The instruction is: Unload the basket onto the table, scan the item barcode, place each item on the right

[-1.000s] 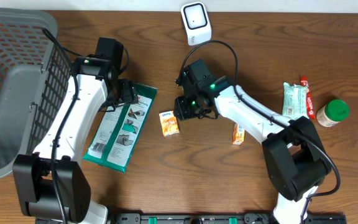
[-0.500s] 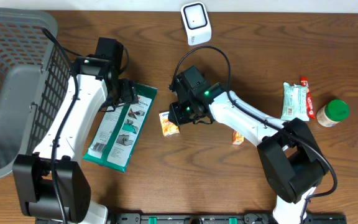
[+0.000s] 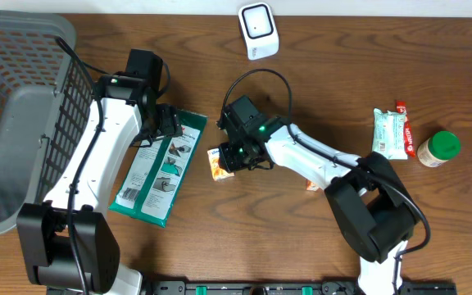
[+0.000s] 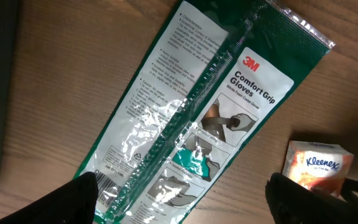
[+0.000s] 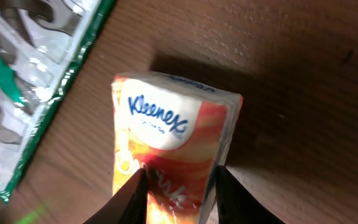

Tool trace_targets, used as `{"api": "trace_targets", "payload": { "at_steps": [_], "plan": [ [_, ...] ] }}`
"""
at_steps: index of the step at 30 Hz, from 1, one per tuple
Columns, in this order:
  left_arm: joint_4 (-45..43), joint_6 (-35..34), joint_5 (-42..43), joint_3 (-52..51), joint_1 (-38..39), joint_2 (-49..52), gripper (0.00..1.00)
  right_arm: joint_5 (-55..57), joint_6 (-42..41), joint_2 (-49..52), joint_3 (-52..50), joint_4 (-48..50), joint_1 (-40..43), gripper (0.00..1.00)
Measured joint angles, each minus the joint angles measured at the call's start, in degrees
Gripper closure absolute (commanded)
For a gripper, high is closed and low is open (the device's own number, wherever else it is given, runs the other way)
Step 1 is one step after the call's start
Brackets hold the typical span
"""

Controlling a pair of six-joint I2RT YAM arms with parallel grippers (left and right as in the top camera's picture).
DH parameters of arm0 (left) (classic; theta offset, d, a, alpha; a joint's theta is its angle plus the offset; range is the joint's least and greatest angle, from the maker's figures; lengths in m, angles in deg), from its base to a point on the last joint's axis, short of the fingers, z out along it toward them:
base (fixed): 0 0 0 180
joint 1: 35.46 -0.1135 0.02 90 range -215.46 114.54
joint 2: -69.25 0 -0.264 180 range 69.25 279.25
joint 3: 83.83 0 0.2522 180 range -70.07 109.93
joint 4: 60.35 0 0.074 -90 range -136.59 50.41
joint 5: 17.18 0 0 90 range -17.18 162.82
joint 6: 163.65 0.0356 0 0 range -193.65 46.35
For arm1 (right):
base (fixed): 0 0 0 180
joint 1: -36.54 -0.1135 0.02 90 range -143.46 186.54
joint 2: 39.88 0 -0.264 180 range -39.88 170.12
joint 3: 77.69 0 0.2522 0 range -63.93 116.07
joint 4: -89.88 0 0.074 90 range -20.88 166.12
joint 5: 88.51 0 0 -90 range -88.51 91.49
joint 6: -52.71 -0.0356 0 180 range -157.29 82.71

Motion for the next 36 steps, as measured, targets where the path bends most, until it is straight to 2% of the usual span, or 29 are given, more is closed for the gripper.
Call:
{"api": "trace_targets", "payload": {
  "at_steps": [8, 16, 17, 18, 19, 20, 23, 24, 26, 29, 36],
  "plan": [
    [0.0, 0.0, 0.0, 0.0, 0.0, 0.0, 0.13, -0.1, -0.7, 0.3, -0.1, 0.7, 0.0, 0.67],
    [0.0, 0.0, 0.0, 0.0, 0.0, 0.0, 0.13, -6.5, -0.5, 0.3, -0.2, 4.3, 1.5, 0.51],
    [0.0, 0.0, 0.0, 0.0, 0.0, 0.0, 0.13, -7.2, -0.7, 0.3, -0.2, 4.2, 2.1, 0.48],
    [0.0, 0.0, 0.0, 0.0, 0.0, 0.0, 0.13, -7.7, -0.8, 0.3, -0.2, 3.8, 2.7, 0.39],
    [0.0, 0.0, 0.0, 0.0, 0.0, 0.0, 0.13, -8.1, -0.8, 0.3, -0.2, 3.5, 3.3, 0.18],
    [0.0, 0.0, 0.0, 0.0, 0.0, 0.0, 0.13, -8.4, -1.0, 0.2, -0.2, 2.7, 4.0, 0.01],
    [0.0, 0.0, 0.0, 0.0, 0.0, 0.0, 0.13, -8.7, -0.9, 0.1, -0.2, 1.4, 5.2, 0.01],
    [0.0, 0.0, 0.0, 0.0, 0.0, 0.0, 0.13, -8.7, -0.9, 0.1, -0.2, 1.2, 5.4, 0.07],
    [0.0, 0.0, 0.0, 0.0, 0.0, 0.0, 0.13, -8.5, -0.9, 0.1, -0.2, 0.9, 5.2, 0.27],
    [0.0, 0.0, 0.0, 0.0, 0.0, 0.0, 0.13, -7.3, -0.5, 0.1, -0.2, 0.9, 4.5, 0.41],
    [0.0, 0.0, 0.0, 0.0, 0.0, 0.0, 0.13, -4.8, -0.7, 0.1, -0.2, 2.2, 2.3, 0.54]
  ]
}}
